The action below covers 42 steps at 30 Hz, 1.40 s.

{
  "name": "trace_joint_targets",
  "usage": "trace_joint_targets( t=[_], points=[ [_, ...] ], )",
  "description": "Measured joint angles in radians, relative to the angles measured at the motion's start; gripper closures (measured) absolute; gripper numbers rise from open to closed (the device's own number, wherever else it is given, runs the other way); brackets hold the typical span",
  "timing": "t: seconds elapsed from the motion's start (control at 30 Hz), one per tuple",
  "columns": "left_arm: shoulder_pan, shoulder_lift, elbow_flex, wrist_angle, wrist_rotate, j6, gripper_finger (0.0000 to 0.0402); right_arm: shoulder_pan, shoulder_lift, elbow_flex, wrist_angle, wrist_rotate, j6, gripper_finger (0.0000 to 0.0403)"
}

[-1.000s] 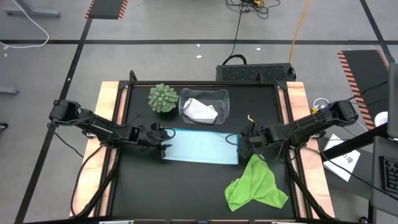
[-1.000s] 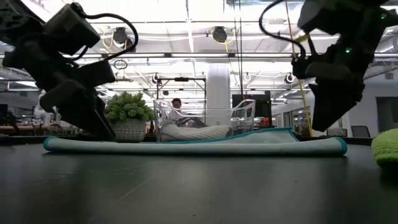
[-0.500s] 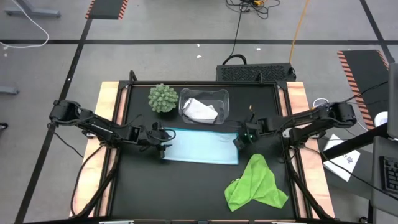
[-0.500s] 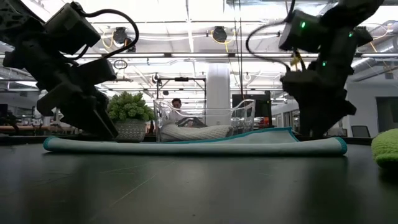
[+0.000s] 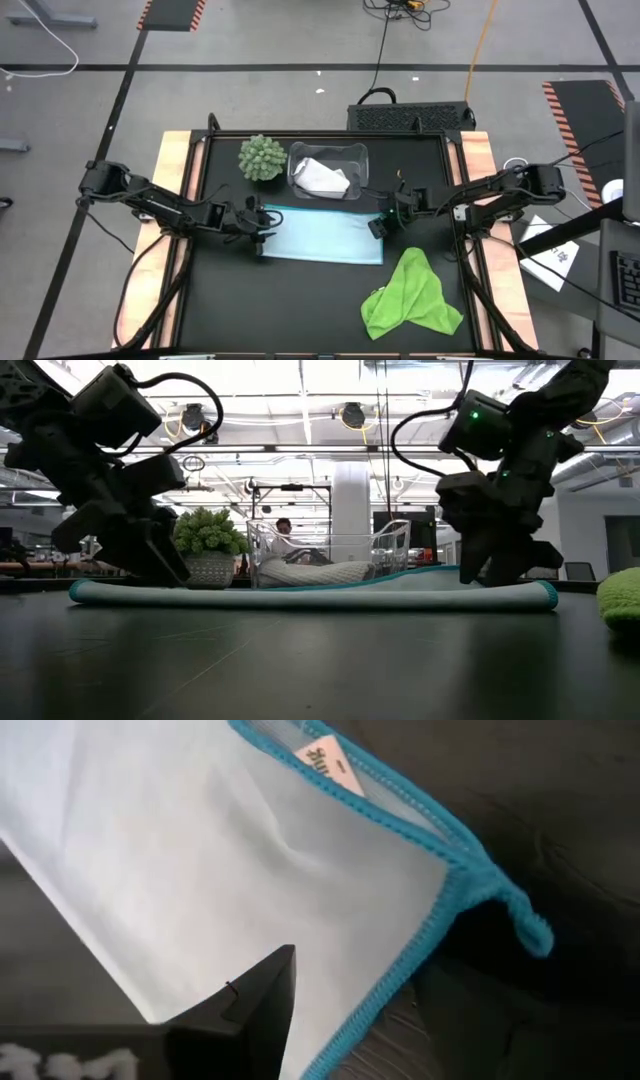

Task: Fold microfiber towels
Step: Fold the blue towel

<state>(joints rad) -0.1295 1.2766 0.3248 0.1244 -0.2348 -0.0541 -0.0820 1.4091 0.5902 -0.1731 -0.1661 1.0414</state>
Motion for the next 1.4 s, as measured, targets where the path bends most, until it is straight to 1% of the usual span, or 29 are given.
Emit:
trace_joint_targets(
  t=[0.23, 0.3, 0.37, 0.43, 0.5, 0.57, 0.6, 0.63, 0.77, 0.9, 1.0, 1.1, 1.27, 1.33, 1.4],
  points=[
    [0.000, 0.000, 0.000, -0.023, 0.000, 0.007, 0.0192, -0.027, 0.091, 0.004, 0.053, -0.047, -0.026, 0.0213],
    [0.000, 0.000, 0.000, -0.025, 0.000, 0.007, 0.0192, -0.029, 0.107, 0.004, 0.065, -0.047, -0.049, 0.0214],
    [0.000, 0.000, 0.000, -0.025, 0.000, 0.007, 0.0192, -0.029, 0.109, 0.003, 0.067, -0.039, -0.081, 0.0225],
    [0.000, 0.000, 0.000, -0.026, 0.000, 0.007, 0.0192, -0.030, 0.110, 0.003, 0.069, -0.032, -0.099, 0.0252],
    [0.000, 0.000, 0.000, -0.037, 0.000, 0.000, 0.0192, -0.032, 0.109, 0.002, 0.076, -0.025, -0.122, 0.0299],
    [0.000, 0.000, -0.003, -0.041, 0.001, -0.012, 0.0192, -0.033, 0.103, 0.002, 0.097, -0.016, -0.151, 0.0360],
    [0.000, 0.000, -0.010, -0.039, 0.002, -0.020, 0.0192, -0.033, 0.102, 0.001, 0.110, -0.015, -0.165, 0.0381],
    [0.000, 0.000, -0.020, -0.038, 0.009, -0.024, 0.0192, -0.033, 0.095, 0.002, 0.110, -0.015, -0.167, 0.0389],
    [0.006, 0.004, -0.073, 0.023, 0.023, -0.032, 0.0193, -0.036, 0.060, 0.003, 0.114, -0.012, -0.158, 0.0392],
    [0.030, 0.004, -0.117, 0.084, 0.067, -0.052, 0.0193, -0.036, 0.017, 0.002, 0.136, -0.012, -0.138, 0.0398],
    [0.044, 0.004, -0.125, 0.091, 0.085, -0.070, 0.0193, -0.036, -0.003, 0.013, 0.158, -0.015, -0.114, 0.0400],
    [0.050, 0.004, -0.126, 0.089, 0.089, -0.088, 0.0193, -0.036, -0.017, 0.059, 0.159, -0.018, -0.112, 0.0400],
    [0.051, 0.005, -0.128, 0.091, 0.096, -0.086, 0.0193, -0.036, -0.019, 0.182, 0.134, -0.020, -0.138, 0.0401],
    [0.051, 0.005, -0.128, 0.091, 0.095, -0.086, 0.0193, -0.036, -0.019, 0.233, 0.099, -0.020, -0.145, 0.0402],
    [0.051, 0.006, -0.129, 0.092, 0.094, -0.086, 0.0193, -0.036, -0.019, 0.282, 0.026, -0.021, -0.146, 0.0402]
  ],
)
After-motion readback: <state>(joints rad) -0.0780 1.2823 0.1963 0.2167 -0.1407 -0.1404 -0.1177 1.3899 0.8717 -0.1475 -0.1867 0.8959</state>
